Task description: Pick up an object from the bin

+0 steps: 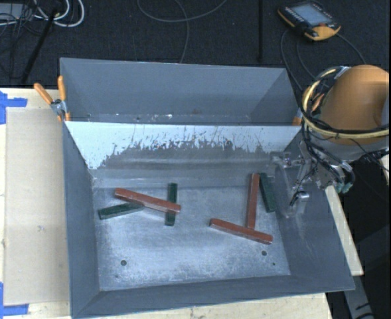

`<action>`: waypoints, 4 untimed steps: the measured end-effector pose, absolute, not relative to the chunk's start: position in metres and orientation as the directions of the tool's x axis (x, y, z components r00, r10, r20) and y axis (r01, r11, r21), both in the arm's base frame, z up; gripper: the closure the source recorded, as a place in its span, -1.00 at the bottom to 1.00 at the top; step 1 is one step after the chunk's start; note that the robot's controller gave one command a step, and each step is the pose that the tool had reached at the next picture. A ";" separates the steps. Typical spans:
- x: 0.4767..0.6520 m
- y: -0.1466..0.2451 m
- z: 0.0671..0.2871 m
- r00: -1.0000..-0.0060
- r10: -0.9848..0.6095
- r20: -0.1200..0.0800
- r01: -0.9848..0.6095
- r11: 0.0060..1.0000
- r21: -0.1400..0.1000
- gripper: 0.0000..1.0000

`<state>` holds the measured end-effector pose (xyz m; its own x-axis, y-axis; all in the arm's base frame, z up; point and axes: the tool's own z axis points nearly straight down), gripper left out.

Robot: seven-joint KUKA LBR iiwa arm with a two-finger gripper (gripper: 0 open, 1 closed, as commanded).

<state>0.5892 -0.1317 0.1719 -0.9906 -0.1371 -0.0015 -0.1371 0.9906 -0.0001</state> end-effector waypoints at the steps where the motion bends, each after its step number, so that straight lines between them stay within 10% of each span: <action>1: 0.570 -0.087 0.149 -0.999 -0.049 0.002 -0.049 0.999 0.001 -1.00; 3: 0.563 -0.069 0.107 -0.951 -0.308 0.001 -0.308 0.951 0.001 -1.00; 4: 0.543 -0.052 0.069 -0.998 -0.056 0.004 -0.056 0.998 0.001 1.00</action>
Offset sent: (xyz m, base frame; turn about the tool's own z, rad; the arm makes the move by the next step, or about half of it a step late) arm 0.0084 0.0137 -0.0552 -0.4777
